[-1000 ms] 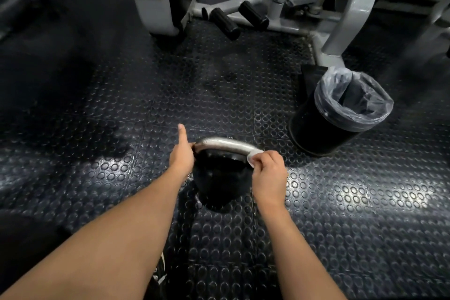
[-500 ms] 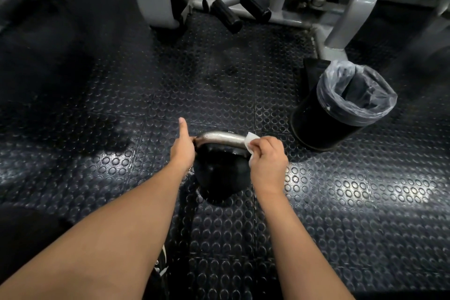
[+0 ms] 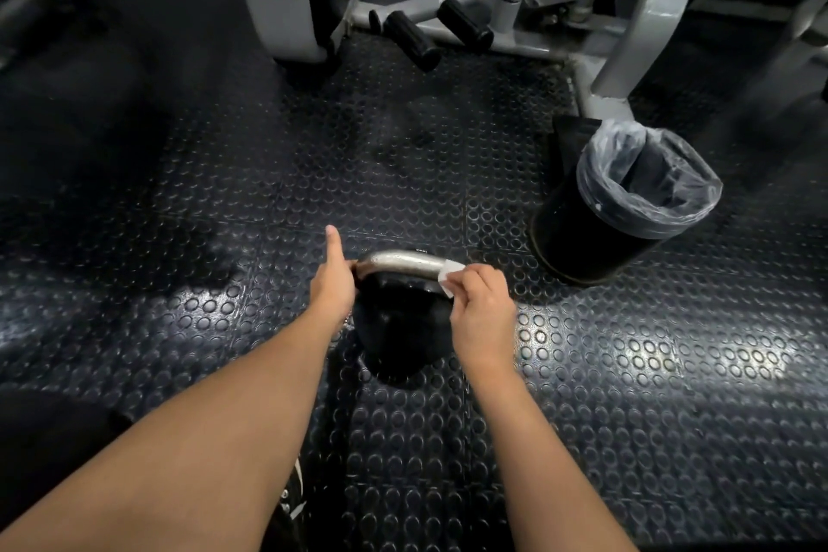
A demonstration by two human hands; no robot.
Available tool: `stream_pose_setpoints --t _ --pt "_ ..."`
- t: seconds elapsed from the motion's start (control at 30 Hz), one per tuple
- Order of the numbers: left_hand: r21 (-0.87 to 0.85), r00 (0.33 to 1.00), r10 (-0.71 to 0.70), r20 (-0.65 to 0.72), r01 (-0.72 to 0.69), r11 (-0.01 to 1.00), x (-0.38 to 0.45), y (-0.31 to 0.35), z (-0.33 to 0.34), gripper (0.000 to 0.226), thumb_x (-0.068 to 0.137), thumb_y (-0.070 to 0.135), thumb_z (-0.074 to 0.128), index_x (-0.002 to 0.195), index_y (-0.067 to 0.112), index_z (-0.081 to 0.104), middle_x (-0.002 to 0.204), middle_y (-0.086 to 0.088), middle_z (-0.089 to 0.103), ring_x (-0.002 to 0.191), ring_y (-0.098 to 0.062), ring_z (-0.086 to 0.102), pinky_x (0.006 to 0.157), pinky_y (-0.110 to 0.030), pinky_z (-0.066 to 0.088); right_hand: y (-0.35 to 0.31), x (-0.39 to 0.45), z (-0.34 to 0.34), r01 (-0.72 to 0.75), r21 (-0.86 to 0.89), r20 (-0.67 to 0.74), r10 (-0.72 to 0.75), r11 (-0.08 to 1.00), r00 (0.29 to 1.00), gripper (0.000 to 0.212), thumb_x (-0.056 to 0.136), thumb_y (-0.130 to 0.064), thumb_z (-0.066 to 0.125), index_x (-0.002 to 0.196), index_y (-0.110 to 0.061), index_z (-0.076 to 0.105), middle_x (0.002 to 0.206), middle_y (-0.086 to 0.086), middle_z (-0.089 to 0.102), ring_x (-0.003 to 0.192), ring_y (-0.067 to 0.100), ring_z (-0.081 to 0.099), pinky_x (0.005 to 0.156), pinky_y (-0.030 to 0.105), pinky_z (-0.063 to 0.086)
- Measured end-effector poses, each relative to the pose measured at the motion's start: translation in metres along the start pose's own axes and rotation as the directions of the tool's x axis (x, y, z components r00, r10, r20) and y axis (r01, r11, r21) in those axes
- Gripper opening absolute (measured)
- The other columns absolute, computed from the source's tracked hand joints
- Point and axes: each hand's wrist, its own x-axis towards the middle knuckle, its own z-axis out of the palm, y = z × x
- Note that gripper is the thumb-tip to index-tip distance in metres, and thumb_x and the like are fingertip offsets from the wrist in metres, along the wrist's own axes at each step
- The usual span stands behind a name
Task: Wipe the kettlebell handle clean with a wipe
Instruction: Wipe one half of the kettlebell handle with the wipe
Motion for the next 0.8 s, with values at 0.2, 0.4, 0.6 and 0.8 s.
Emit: stream_pose_setpoints --t 0.2,0.4,0.6,0.8 --pt "0.019 1.000 0.007 -0.003 -0.007 1.000 -0.003 0.002 0.000 0.128 0.039 0.121 0.006 0.090 0.025 0.072 0.114 -0.025 0.077 0.115 -0.039 0.073 0.115 -0.052 0.045 0.015 -0.005 -0.002 -0.044 0.007 -0.054 0.044 0.999 0.998 0.007 0.082 0.000 0.073 0.086 -0.006 0.072 0.090 0.001 0.061 0.087 0.015 0.057 0.082 0.015 0.046" --pt "0.016 1.000 0.000 -0.004 0.000 1.000 0.001 0.001 -0.001 0.153 0.039 0.121 0.006 0.104 0.004 0.080 0.106 -0.015 0.082 0.109 -0.031 0.075 0.116 -0.052 0.043 0.013 -0.013 0.012 0.022 -0.027 -0.030 -0.023 0.999 0.999 0.013 0.079 0.003 0.075 0.089 -0.006 0.074 0.088 0.003 0.062 0.088 0.018 0.055 0.080 0.022 0.047" --pt "0.027 1.000 -0.015 -0.005 0.015 1.000 0.003 -0.001 0.000 0.143 0.041 0.121 0.005 0.092 0.013 0.083 0.106 -0.013 0.082 0.111 -0.031 0.074 0.117 -0.053 0.042 0.013 -0.012 0.012 0.094 -0.053 -0.127 -0.100 0.994 0.987 0.013 0.074 0.007 0.077 0.081 -0.002 0.071 0.080 0.005 0.061 0.078 0.019 0.056 0.072 0.020 0.047" --pt "0.002 0.999 -0.031 -0.019 0.031 1.000 -0.003 0.002 -0.001 0.138 0.038 0.121 0.007 0.094 0.024 0.086 0.108 -0.010 0.082 0.110 -0.029 0.074 0.117 -0.053 0.042 0.013 -0.015 0.020 0.123 -0.056 -0.147 -0.130 0.991 0.981 0.011 0.076 0.007 0.076 0.084 0.000 0.071 0.082 0.007 0.060 0.080 0.020 0.054 0.071 0.025 0.049"
